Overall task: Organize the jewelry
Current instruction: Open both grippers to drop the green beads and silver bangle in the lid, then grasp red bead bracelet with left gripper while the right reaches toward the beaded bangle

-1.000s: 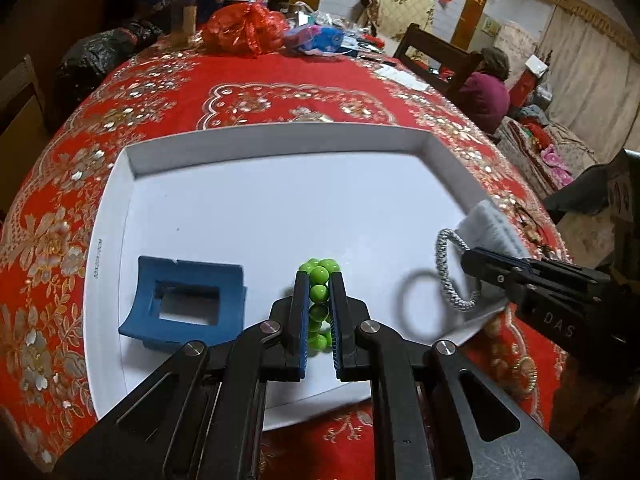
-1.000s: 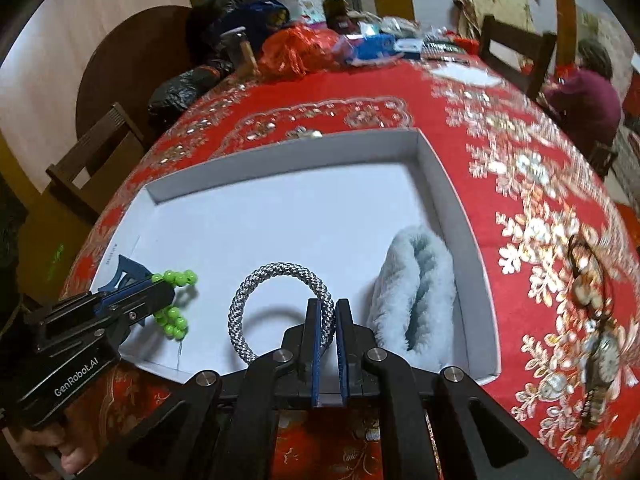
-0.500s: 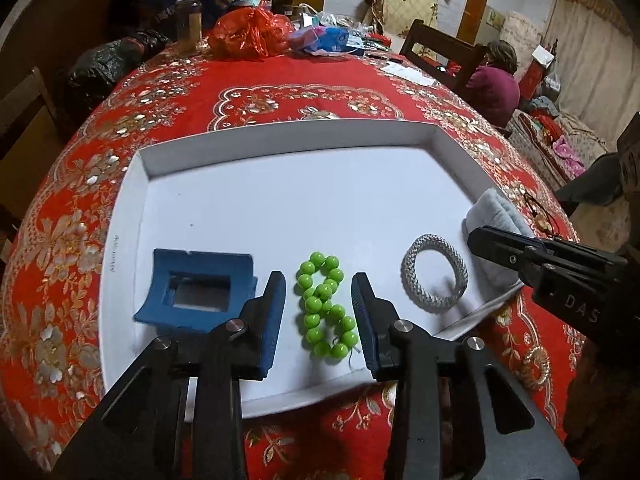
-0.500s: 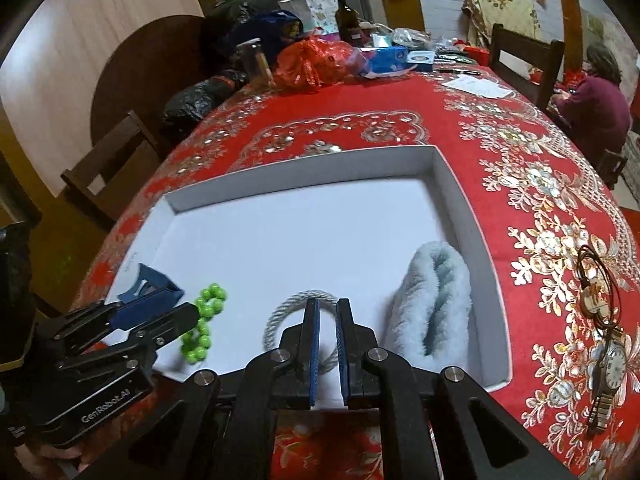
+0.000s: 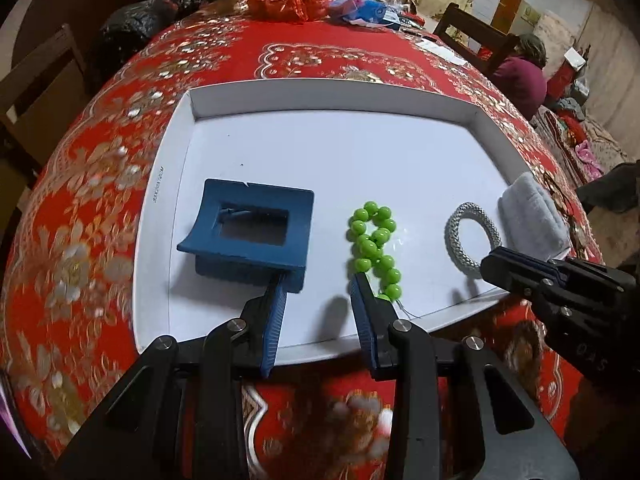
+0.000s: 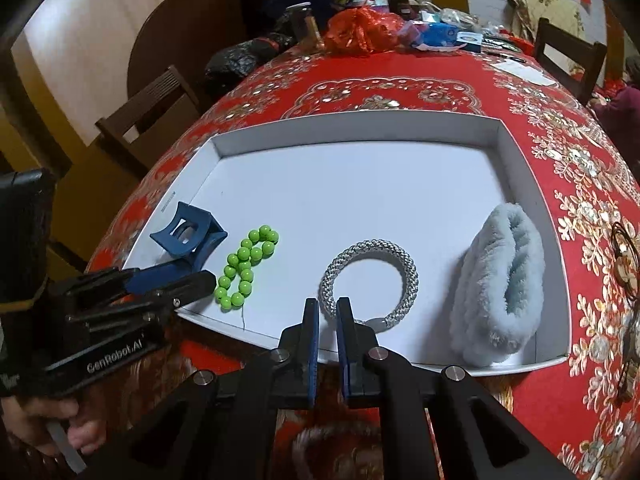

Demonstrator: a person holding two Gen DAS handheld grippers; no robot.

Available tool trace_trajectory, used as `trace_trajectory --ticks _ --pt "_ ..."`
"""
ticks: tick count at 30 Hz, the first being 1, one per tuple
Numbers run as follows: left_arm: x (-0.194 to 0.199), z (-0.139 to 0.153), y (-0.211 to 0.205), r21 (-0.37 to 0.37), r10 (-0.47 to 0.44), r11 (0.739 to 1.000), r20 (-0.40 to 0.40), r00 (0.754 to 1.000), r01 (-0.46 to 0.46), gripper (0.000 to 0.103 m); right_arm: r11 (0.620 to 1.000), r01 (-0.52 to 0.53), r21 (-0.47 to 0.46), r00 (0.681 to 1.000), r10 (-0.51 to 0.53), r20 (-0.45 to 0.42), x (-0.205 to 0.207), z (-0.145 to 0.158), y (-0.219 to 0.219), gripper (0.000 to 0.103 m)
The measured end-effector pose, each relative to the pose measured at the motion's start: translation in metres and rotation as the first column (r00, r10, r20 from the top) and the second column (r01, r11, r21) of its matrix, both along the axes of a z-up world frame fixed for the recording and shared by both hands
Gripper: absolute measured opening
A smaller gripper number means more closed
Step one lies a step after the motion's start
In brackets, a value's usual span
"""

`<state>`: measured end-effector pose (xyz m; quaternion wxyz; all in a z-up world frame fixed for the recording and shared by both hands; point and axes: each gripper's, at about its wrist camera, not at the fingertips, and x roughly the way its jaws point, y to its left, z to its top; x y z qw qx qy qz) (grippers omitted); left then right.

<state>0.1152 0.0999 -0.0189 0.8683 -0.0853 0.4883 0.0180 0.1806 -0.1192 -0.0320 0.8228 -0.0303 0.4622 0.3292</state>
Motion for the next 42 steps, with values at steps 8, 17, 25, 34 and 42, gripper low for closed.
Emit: trace_trajectory --ticks 8,17,25,34,42 --pt "-0.032 0.003 -0.014 0.008 0.009 1.0 0.032 0.999 -0.009 0.032 1.0 0.019 0.002 0.997 -0.019 0.078 -0.03 0.017 -0.029 0.008" --pt "-0.079 0.036 -0.04 -0.043 -0.071 0.996 0.143 0.987 0.078 0.036 0.996 0.093 0.017 0.992 -0.094 0.079 -0.079 0.021 -0.108 0.025" --pt "-0.075 0.01 -0.071 -0.008 -0.131 0.991 0.057 0.99 0.132 0.036 0.988 0.155 -0.012 0.987 -0.154 0.033 -0.074 -0.006 -0.135 0.025" --pt "-0.057 -0.007 -0.06 0.003 -0.062 0.998 0.046 0.997 0.062 0.036 0.985 0.155 -0.069 0.985 -0.149 0.088 -0.048 -0.01 -0.105 0.025" --pt "-0.057 -0.014 -0.079 0.138 -0.138 0.982 0.062 0.988 0.128 0.044 0.974 0.117 -0.196 0.979 -0.079 0.189 -0.056 -0.017 -0.085 0.025"
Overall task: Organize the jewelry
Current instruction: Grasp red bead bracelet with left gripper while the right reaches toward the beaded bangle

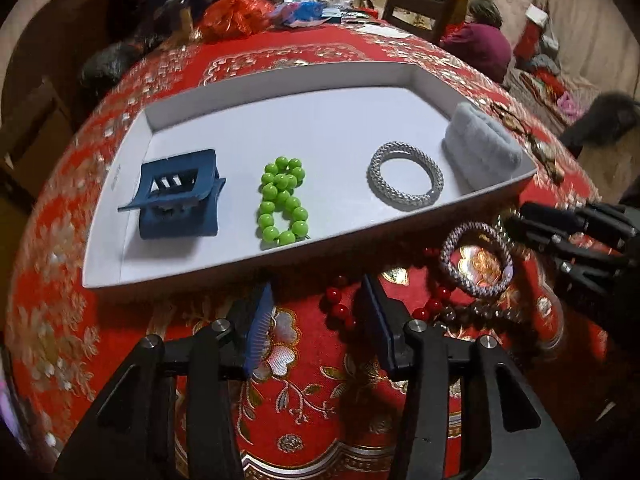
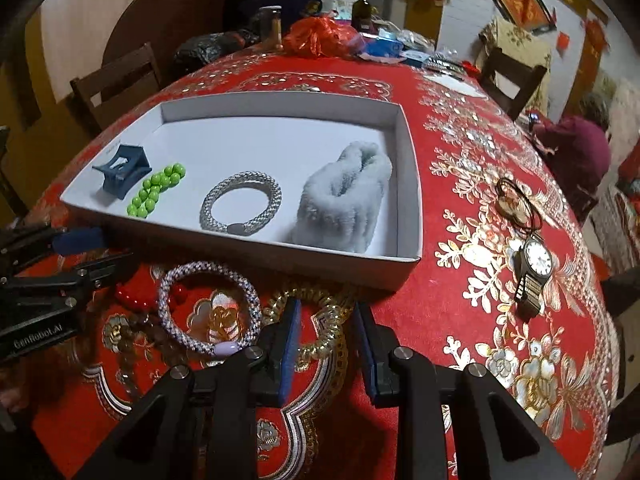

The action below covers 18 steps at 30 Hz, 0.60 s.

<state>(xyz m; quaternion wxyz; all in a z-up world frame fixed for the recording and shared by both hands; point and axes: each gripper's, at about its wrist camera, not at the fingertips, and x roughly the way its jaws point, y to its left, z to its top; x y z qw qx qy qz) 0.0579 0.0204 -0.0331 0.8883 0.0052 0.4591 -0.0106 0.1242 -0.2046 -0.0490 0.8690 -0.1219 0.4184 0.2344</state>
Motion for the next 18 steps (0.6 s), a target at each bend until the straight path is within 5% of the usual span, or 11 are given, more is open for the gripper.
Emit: trace_trajectory --ticks 2,5,6,9,18 --pt "0.0 -0.001 0.001 -0.006 -0.004 1.0 -0.002 1.0 0.004 0.044 1.0 -0.02 -0.003 1.0 0.02 -0.004 -0.004 0.001 0.0 0.018" --pt "-0.003 0.0 -0.001 -0.025 -0.045 0.999 -0.003 0.999 0.045 0.011 0.998 -0.049 -0.051 0.999 0.049 0.001 -0.015 0.002 0.006 0.009" --pt "-0.005 0.0 -0.002 -0.028 -0.058 0.998 -0.008 0.998 0.058 0.008 0.997 -0.052 -0.057 0.999 0.052 -0.002 -0.018 0.002 0.007 0.009" --pt "-0.012 0.004 -0.003 -0.099 -0.089 0.991 -0.022 0.996 0.087 0.008 0.999 -0.04 -0.031 0.999 0.039 -0.029 -0.024 0.005 -0.001 0.008" --pt "-0.034 0.062 0.006 -0.247 -0.141 0.953 0.144 0.98 0.173 0.008 0.994 0.009 0.105 1.0 -0.011 0.013 -0.035 0.039 -0.028 0.008"
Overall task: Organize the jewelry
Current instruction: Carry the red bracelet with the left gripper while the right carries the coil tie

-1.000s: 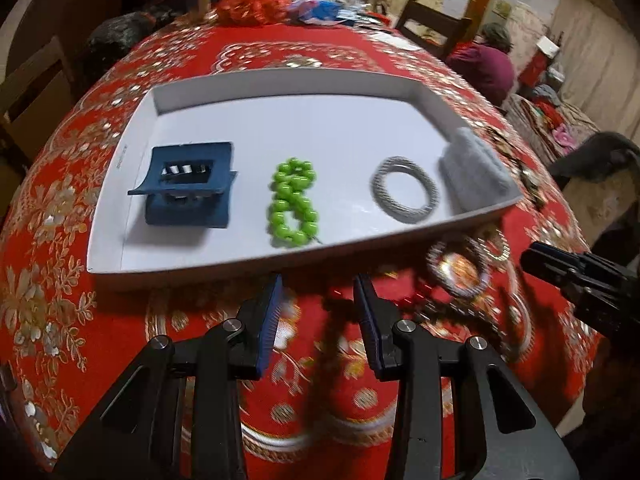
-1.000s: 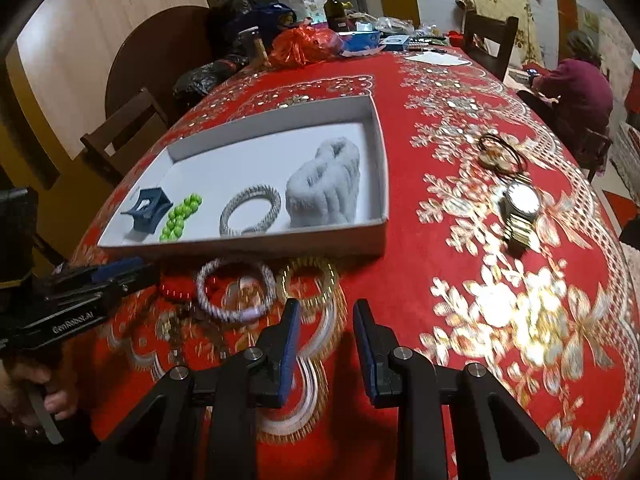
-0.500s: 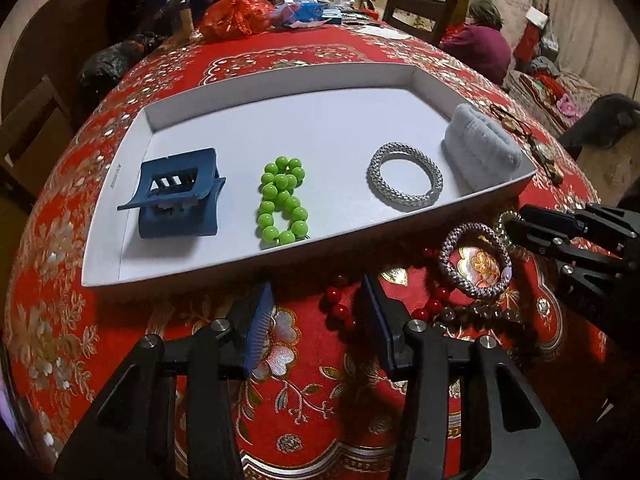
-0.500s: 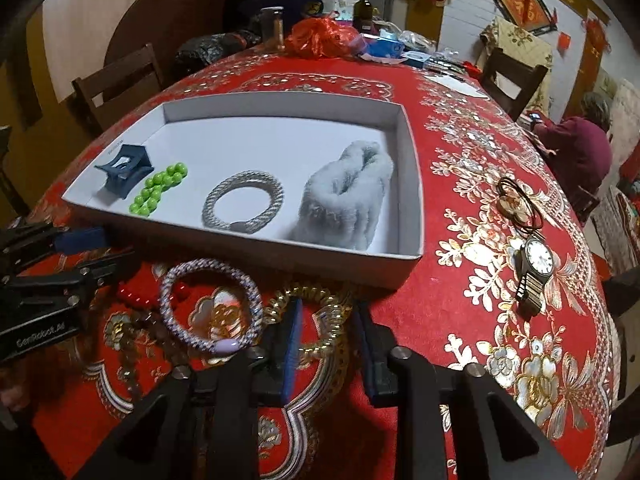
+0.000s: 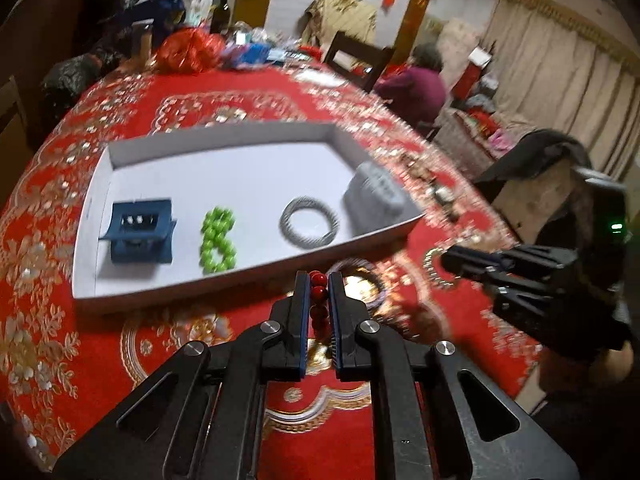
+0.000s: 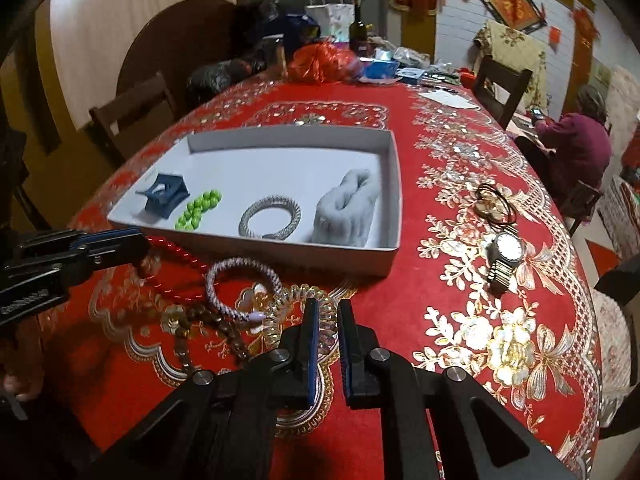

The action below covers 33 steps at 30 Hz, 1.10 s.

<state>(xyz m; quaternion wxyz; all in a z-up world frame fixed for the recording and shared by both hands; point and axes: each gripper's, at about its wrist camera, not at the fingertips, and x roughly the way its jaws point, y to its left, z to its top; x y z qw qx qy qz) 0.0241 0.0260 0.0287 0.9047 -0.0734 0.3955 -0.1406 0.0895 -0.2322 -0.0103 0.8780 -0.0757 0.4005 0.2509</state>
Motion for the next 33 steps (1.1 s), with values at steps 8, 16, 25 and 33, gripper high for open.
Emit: trace_trajectory --ticks 8,16,25,33 --pt "0.0 0.025 0.007 -0.051 -0.004 0.999 0.054 0.999 0.006 0.008 1.0 0.003 0.019 1.0 -0.003 -0.002 0.004 0.003 0.002 0.008" --pt "0.0 0.024 0.014 -0.052 0.021 0.998 0.052 0.998 -0.018 0.008 0.999 0.001 0.035 1.0 -0.001 0.013 0.004 0.008 0.003 0.008" --pt "0.006 0.038 0.015 -0.049 0.035 0.998 0.067 0.997 -0.032 0.008 0.997 0.006 0.071 1.0 -0.007 0.021 0.01 0.022 0.01 0.008" --pt "0.051 0.059 0.028 -0.038 0.067 0.997 0.046 0.997 -0.065 0.008 0.996 -0.025 0.091 1.0 0.024 0.007 0.045 0.042 0.033 0.008"
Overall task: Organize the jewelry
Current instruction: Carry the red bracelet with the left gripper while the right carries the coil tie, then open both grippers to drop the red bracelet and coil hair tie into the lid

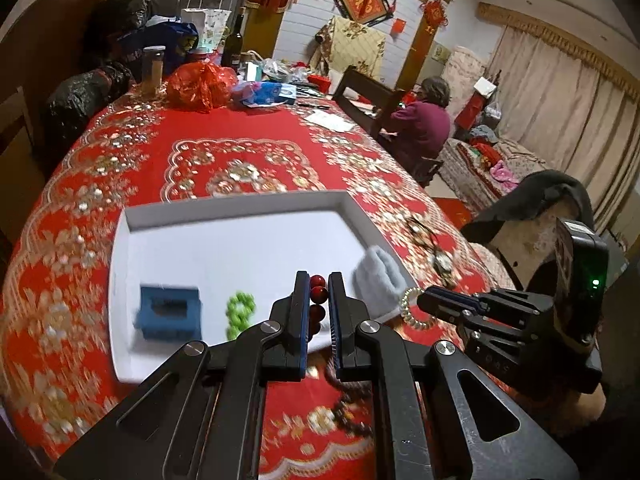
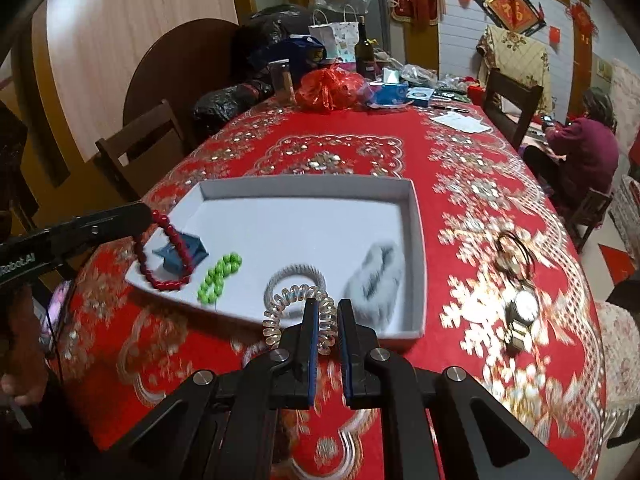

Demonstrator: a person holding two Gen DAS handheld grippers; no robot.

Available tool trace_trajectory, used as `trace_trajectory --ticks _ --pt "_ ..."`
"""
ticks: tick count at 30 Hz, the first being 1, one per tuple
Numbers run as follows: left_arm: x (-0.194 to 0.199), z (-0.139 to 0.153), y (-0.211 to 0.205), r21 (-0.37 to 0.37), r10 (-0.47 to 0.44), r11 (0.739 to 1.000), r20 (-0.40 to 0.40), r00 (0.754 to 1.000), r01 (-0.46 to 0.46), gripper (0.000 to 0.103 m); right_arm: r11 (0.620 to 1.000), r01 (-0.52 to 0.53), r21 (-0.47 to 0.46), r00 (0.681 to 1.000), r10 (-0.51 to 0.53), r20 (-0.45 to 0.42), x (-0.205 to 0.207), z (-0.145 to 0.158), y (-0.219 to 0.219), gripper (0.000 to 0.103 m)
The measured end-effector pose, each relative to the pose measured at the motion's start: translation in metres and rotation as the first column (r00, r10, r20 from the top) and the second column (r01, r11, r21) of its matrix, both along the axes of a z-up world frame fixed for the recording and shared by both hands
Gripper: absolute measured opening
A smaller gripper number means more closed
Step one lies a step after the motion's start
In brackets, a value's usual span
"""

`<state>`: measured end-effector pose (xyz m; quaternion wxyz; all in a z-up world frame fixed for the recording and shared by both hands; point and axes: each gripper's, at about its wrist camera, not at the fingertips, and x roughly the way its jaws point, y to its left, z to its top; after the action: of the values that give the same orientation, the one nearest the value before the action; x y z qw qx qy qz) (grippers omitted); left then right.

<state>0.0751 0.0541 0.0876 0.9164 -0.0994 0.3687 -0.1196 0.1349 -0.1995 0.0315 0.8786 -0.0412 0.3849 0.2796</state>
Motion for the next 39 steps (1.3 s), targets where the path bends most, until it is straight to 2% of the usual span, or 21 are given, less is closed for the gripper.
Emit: trace_trajectory --ticks 2,7,12,17,25,34,39 --pt "0.012 0.004 0.002 0.003 0.004 1.0 -0.007 1.0 -0.004 0.008 1.0 -0.002 -0.007 1.0 0.002 -0.003 0.016 0.006 0.007 0.008" --pt "0.046 0.011 0.008 0.083 0.019 0.996 -0.005 1.0 -0.018 0.008 1.0 0.014 -0.018 1.0 -0.014 -0.018 0.052 0.009 0.019 0.008" --pt "0.082 -0.011 0.018 0.117 0.06 0.992 -0.059 0.996 -0.053 0.008 0.998 0.051 -0.026 0.997 -0.052 -0.05 0.082 -0.006 0.031 0.008" --pt "0.104 -0.027 0.016 0.168 0.073 0.984 -0.086 0.994 -0.058 0.008 0.998 0.045 -0.038 0.997 -0.047 -0.063 0.101 -0.015 0.046 0.008" --pt "0.117 -0.036 0.026 0.156 0.096 0.985 -0.094 0.991 -0.081 0.008 0.999 0.04 -0.027 0.997 -0.042 -0.071 0.125 -0.024 0.067 0.008" --pt "0.134 -0.056 0.034 0.248 0.145 0.962 -0.109 0.983 -0.114 0.008 0.997 0.064 -0.054 0.991 -0.07 -0.114 0.142 -0.042 0.062 0.008" --pt "0.136 -0.064 0.043 0.266 0.177 0.954 -0.125 0.976 -0.139 0.008 0.995 0.08 -0.06 0.988 -0.087 -0.131 0.149 -0.049 0.06 0.008"
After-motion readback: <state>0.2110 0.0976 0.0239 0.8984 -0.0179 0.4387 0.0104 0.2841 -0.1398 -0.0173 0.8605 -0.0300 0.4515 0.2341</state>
